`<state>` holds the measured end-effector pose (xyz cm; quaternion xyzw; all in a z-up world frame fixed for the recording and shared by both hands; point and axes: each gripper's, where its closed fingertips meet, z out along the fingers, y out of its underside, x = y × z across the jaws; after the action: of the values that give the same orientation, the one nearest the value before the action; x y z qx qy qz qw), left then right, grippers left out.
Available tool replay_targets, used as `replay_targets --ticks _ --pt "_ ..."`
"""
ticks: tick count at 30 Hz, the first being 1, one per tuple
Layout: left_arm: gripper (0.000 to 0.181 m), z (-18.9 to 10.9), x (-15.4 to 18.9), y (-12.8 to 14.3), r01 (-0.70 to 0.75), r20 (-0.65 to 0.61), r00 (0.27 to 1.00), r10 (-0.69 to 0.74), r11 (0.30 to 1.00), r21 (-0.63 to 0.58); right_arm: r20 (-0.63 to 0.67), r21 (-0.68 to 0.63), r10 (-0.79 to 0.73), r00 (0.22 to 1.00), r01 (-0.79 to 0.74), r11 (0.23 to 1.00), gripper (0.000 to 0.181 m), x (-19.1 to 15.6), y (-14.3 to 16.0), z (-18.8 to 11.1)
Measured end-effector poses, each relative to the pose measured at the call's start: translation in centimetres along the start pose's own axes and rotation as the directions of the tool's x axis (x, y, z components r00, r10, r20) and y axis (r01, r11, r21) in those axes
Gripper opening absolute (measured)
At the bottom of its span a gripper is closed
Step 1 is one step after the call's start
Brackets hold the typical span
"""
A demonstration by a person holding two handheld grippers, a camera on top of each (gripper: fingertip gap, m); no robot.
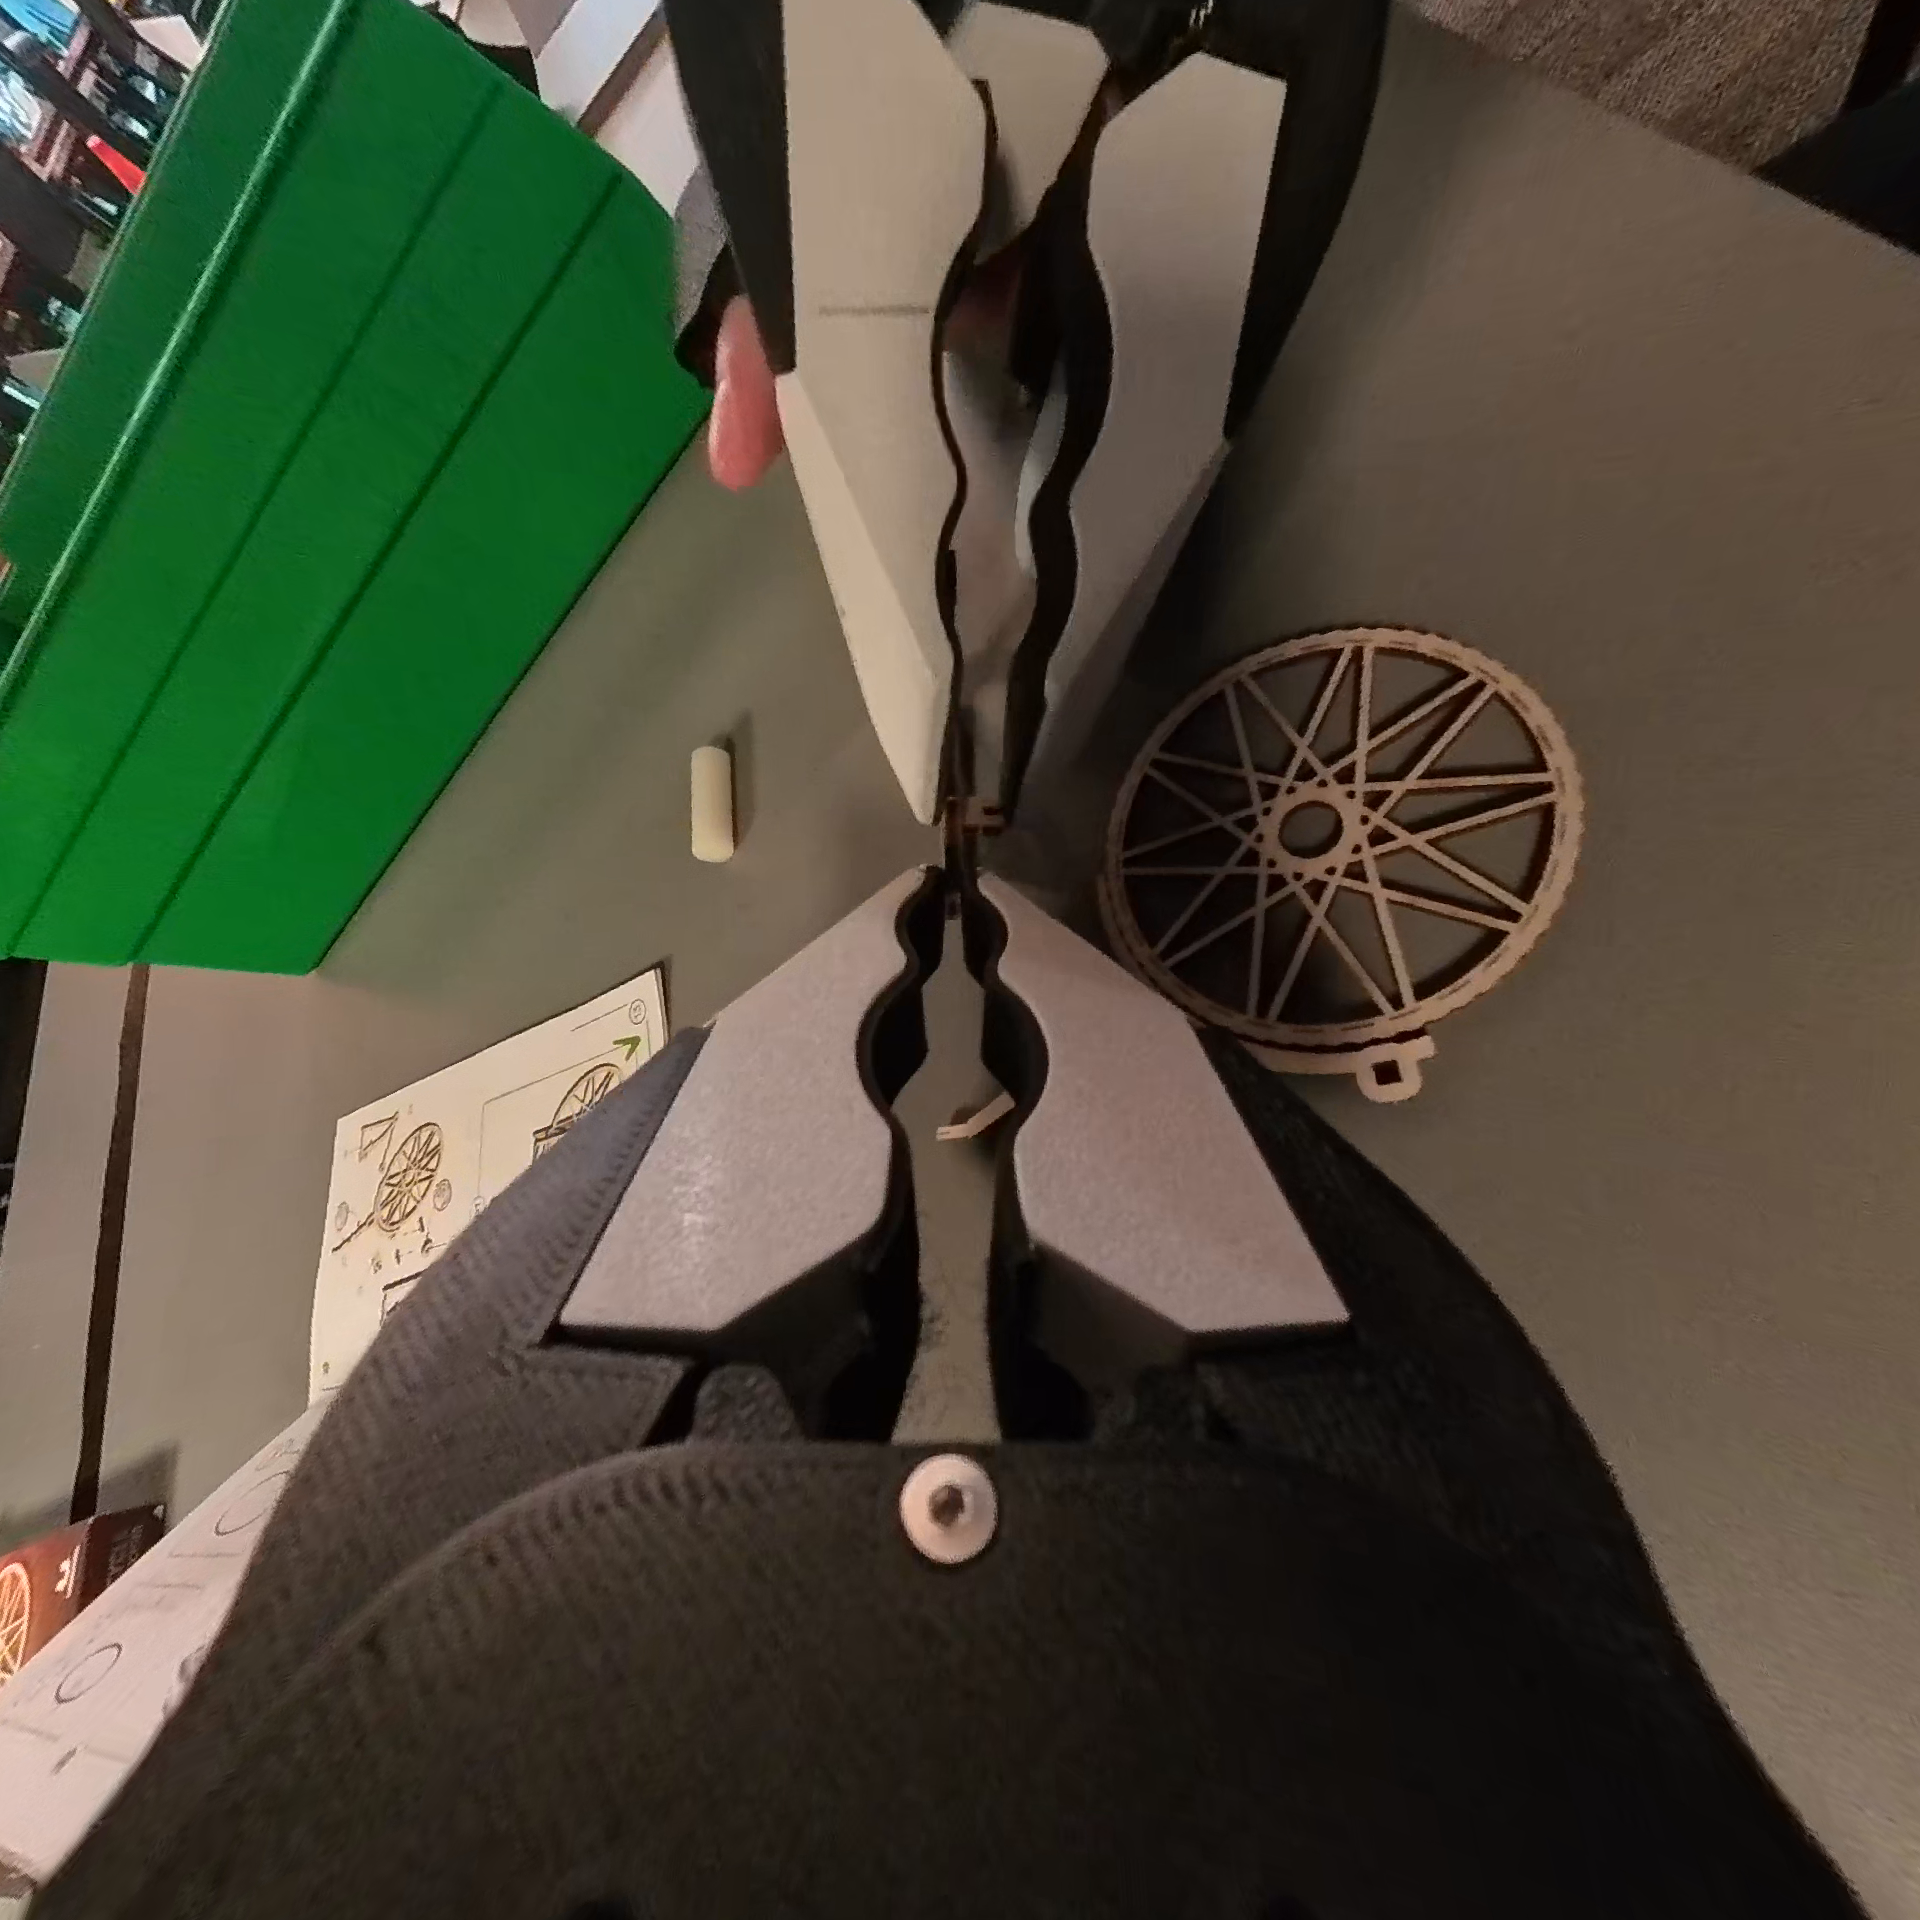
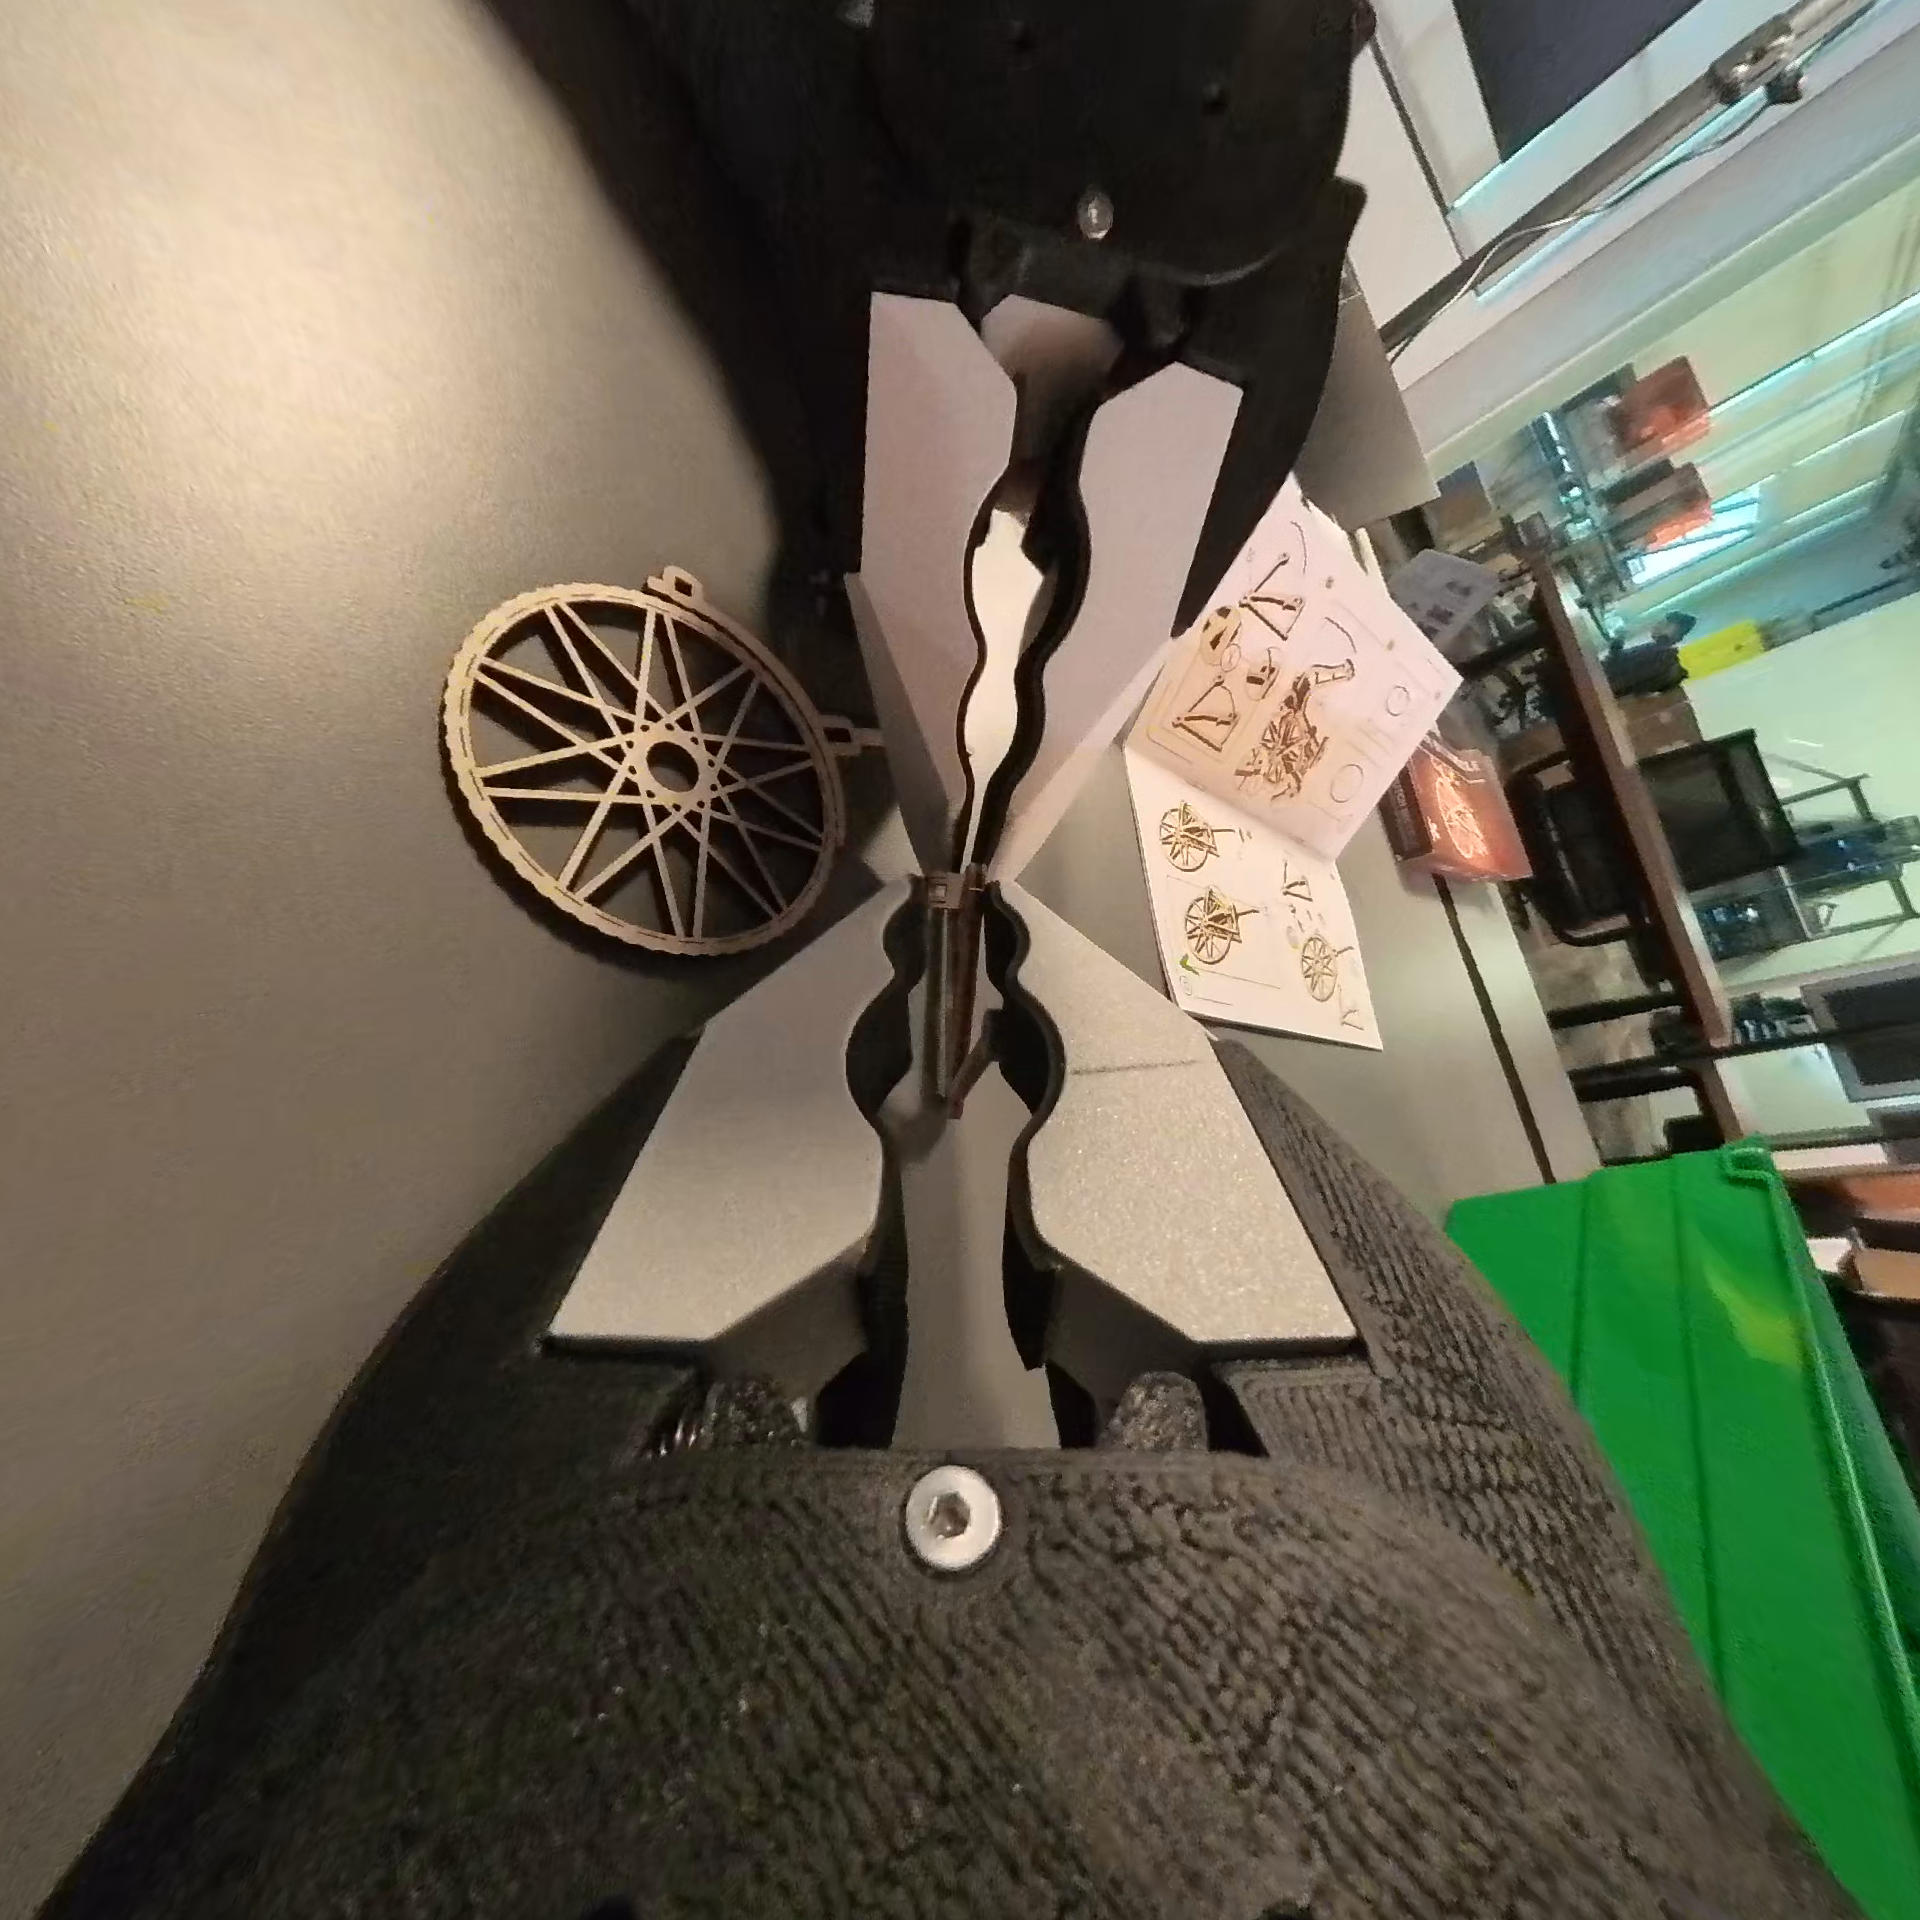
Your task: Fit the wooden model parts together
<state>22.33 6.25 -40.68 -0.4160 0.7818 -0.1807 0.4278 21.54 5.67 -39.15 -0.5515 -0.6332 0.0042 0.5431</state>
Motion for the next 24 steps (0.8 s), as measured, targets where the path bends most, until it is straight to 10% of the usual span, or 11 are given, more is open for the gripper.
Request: replay_targets --ticks 24 --pt "0.002 0.10 -0.62 -0.01 0.083 0.014 0.996 -0.082 0.996 -0.025 -0.056 -0.061 0.037 0.998 -0.041 0.997 0.006 0.70 0.19 0.05"
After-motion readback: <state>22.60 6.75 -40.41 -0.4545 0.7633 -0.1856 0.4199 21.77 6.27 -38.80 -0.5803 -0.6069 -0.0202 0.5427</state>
